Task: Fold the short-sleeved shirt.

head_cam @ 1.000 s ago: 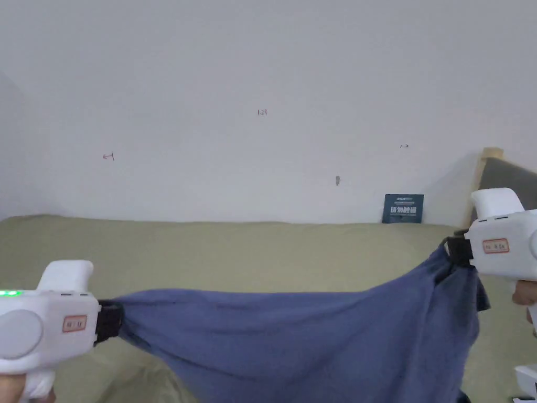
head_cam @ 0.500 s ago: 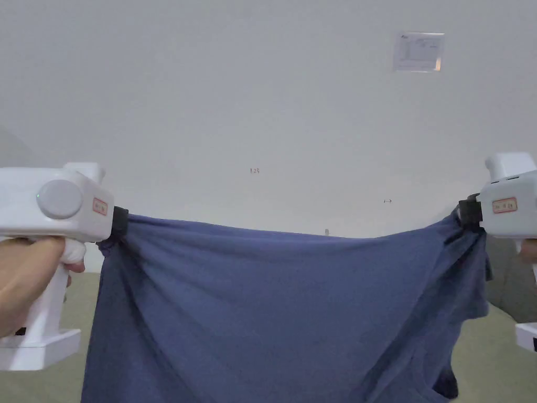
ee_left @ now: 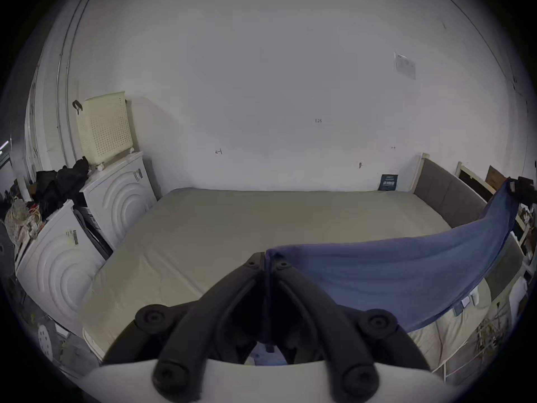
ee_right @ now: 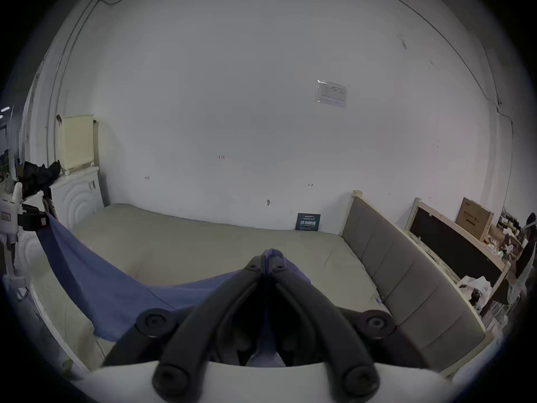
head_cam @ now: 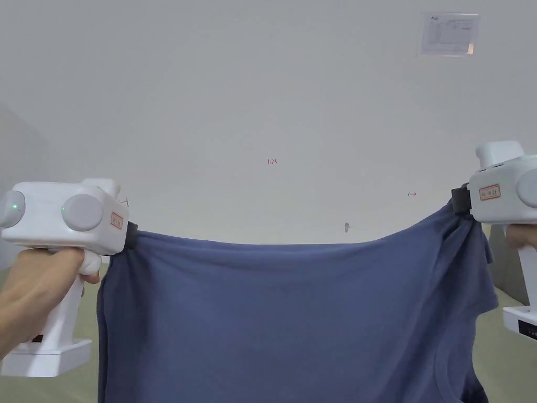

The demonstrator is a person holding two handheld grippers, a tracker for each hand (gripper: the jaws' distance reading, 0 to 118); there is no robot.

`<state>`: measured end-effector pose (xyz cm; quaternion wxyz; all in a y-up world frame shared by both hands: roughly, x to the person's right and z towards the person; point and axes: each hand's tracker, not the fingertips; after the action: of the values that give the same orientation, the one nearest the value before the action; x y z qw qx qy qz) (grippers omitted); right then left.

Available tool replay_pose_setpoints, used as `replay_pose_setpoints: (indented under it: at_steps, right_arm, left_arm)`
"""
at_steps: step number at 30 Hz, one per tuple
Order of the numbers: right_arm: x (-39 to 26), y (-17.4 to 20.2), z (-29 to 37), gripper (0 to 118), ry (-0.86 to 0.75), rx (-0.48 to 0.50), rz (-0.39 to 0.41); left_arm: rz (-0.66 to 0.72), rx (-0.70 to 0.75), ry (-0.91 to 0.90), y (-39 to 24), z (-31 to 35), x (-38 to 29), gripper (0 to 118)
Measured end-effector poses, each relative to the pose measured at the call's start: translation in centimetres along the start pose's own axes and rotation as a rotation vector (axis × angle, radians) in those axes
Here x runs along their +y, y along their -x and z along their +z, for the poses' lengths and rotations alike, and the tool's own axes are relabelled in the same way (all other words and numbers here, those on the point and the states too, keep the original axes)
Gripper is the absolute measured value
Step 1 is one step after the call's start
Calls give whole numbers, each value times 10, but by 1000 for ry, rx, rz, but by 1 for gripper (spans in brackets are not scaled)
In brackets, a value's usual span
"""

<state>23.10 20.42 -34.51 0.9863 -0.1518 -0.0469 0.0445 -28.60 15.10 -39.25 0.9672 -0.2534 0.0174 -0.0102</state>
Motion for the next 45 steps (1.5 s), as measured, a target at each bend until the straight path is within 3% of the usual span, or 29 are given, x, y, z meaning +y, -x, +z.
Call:
replay_pose_setpoints:
  at_steps: [20,29,36,39,42,45]
  right_arm:
    - [113,9,-148,0,-64,-121,36]
    - [123,18,-198,0,-72,-144,41]
    - [61,22,-226,0,10,-131,62]
    - [16,21,-222,0,83,-103,11]
    - [-30,25,-214,0,168,-70,49]
    - [-80,27,-194,0,203,-36,16]
  left_arm:
    - [-21,91,-113,-22,-112,142,3]
    - [7,141,-124,-28,-160,140,4]
    - [-23,136,-29,-33,-207,85,3]
    - [-53,129,29,-35,-219,49,3]
    - [-67,105,94,-36,-226,7,3]
    - [-78,97,132,-36,-223,-36,3]
